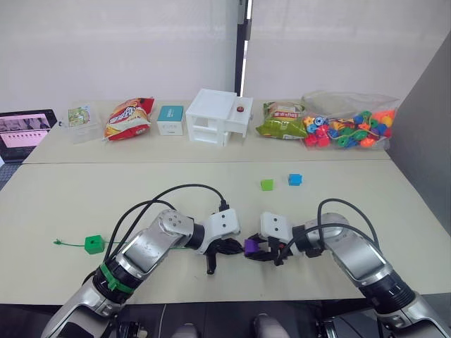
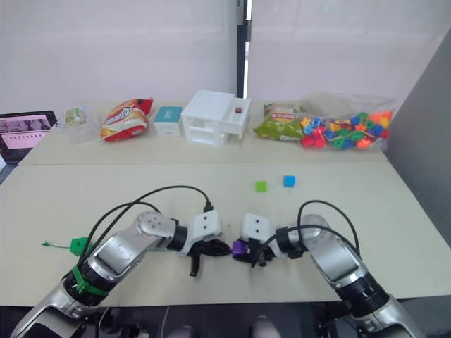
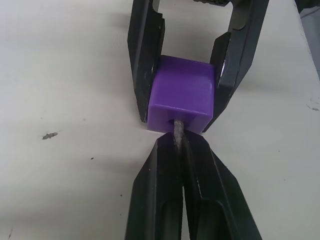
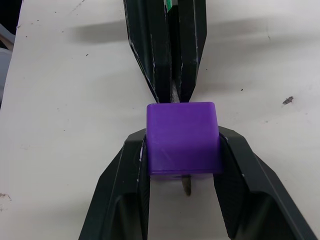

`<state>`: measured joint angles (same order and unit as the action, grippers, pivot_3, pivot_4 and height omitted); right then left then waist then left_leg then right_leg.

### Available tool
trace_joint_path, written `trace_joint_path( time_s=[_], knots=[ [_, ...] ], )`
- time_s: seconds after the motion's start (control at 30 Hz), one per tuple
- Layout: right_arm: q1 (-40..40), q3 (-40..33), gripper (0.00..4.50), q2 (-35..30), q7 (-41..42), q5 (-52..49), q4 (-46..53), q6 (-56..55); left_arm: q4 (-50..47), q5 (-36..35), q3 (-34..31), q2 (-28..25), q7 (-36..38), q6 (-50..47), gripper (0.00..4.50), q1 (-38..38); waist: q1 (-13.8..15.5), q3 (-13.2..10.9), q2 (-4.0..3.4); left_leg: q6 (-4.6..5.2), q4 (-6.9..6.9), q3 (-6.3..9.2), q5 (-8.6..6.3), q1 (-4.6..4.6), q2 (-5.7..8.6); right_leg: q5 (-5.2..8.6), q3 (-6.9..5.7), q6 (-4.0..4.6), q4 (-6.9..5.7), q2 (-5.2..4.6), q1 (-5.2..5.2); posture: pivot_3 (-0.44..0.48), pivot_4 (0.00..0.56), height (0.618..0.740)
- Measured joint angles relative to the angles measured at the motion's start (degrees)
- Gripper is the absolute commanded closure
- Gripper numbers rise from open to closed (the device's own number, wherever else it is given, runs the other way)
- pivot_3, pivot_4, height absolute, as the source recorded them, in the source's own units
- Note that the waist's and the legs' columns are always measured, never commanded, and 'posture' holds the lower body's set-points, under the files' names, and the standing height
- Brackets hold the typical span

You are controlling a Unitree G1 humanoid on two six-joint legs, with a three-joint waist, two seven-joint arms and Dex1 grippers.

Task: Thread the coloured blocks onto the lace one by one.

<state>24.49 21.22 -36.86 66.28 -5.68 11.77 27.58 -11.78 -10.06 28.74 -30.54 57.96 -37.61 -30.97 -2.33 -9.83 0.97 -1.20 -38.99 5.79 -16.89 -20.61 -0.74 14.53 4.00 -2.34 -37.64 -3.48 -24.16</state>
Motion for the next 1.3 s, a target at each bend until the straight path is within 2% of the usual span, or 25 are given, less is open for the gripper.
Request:
trace_joint_path(
  time_s=[0.27, 0.3, 0.4, 0.57, 0.7, 0.87, 1.23, 1.27, 1.3],
  knots=[
    [-0.04, -0.32, 3.30, -0.97, -0.40, 0.45, 0.27, 1.70, 7.47, 5.56, 2.25, 3.33, 0.77, 11.83, 4.50, -0.94, 1.44, 0.06, -0.01, 0.00, 0.00, 0.02, 0.00, 0.51, 0.00, 0.02, -0.05, -0.03, 0.63, 0.02, 0.90, 0.000, 0.150, 0.740],
    [-0.05, -0.32, 3.30, -0.95, -0.43, 0.46, 0.30, 1.81, 7.68, 5.52, 1.64, 3.46, 0.76, 12.51, 3.81, -0.59, 1.43, 0.07, -0.01, 0.00, -0.01, 0.01, 0.00, 0.53, 0.00, 0.02, -0.03, -0.04, 0.64, 0.00, 0.93, 0.000, 0.150, 0.740],
    [-0.40, 0.16, 3.30, -0.80, -0.36, 0.43, 1.30, 1.86, 7.53, 5.17, -0.64, 3.30, 1.04, 12.81, 2.89, 1.19, 1.33, 0.06, -0.02, 0.00, 0.00, 0.04, 0.00, 0.54, -0.03, 0.02, -0.05, -0.04, 0.54, 0.03, 0.88, 0.000, 0.150, 0.740],
    [-1.39, 0.71, 3.30, -0.18, -0.47, -0.13, 2.75, 1.86, 5.60, 4.76, -2.82, 0.11, 2.86, 14.58, 1.25, 3.33, 0.78, 0.06, -0.02, 0.00, 0.03, 0.05, 0.00, 0.48, -0.05, 0.02, -0.05, -0.03, 0.50, 0.05, 0.75, 0.000, 0.150, 0.740],
    [-1.46, 0.73, 3.30, -0.09, -0.69, -0.12, 2.85, 1.84, 4.26, 1.11, -6.66, -3.70, 6.10, 14.42, 1.25, 4.92, 0.79, 0.06, -0.02, 0.00, 0.04, 0.06, 0.00, 0.44, -0.05, 0.02, -0.05, -0.03, 0.50, 0.04, 0.71, 0.000, 0.150, 0.740],
    [-1.49, 0.72, 3.30, -0.19, -1.08, -0.11, 2.59, 1.76, 3.52, 0.28, -8.81, -6.11, 8.03, 14.51, 1.25, 6.65, 0.78, 0.06, -0.02, 0.01, 0.05, 0.05, -0.01, 0.42, -0.04, 0.02, -0.05, -0.03, 0.52, 0.03, 0.70, 0.000, 0.150, 0.740],
    [-1.28, 0.70, 3.30, -0.71, -1.30, -0.16, 2.33, 1.71, 7.56, 2.65, -7.49, -3.78, 7.64, 18.54, 1.25, 6.55, 0.97, 0.06, -0.02, 0.01, 0.05, 0.05, -0.01, 0.43, -0.04, 0.02, -0.05, -0.03, 0.53, 0.03, 0.70, 0.000, 0.150, 0.740],
    [-1.28, 0.69, 3.30, -0.79, -1.30, -0.15, 2.33, 1.71, 7.67, 2.97, -7.39, -3.75, 7.69, 19.05, 1.79, 6.55, 0.99, 0.06, -0.02, 0.01, 0.05, 0.05, -0.01, 0.43, -0.04, 0.02, -0.05, -0.03, 0.54, 0.03, 0.70, 0.000, 0.150, 0.740],
    [-1.29, 0.69, 3.30, -0.93, -1.29, -0.16, 2.33, 1.71, 7.91, 3.12, -7.41, -3.60, 7.58, 19.46, 1.96, 6.55, 1.03, 0.06, -0.03, 0.01, 0.05, 0.05, -0.01, 0.43, -0.04, 0.02, -0.05, -0.03, 0.54, 0.03, 0.71, 0.000, 0.150, 0.740]
  ],
)
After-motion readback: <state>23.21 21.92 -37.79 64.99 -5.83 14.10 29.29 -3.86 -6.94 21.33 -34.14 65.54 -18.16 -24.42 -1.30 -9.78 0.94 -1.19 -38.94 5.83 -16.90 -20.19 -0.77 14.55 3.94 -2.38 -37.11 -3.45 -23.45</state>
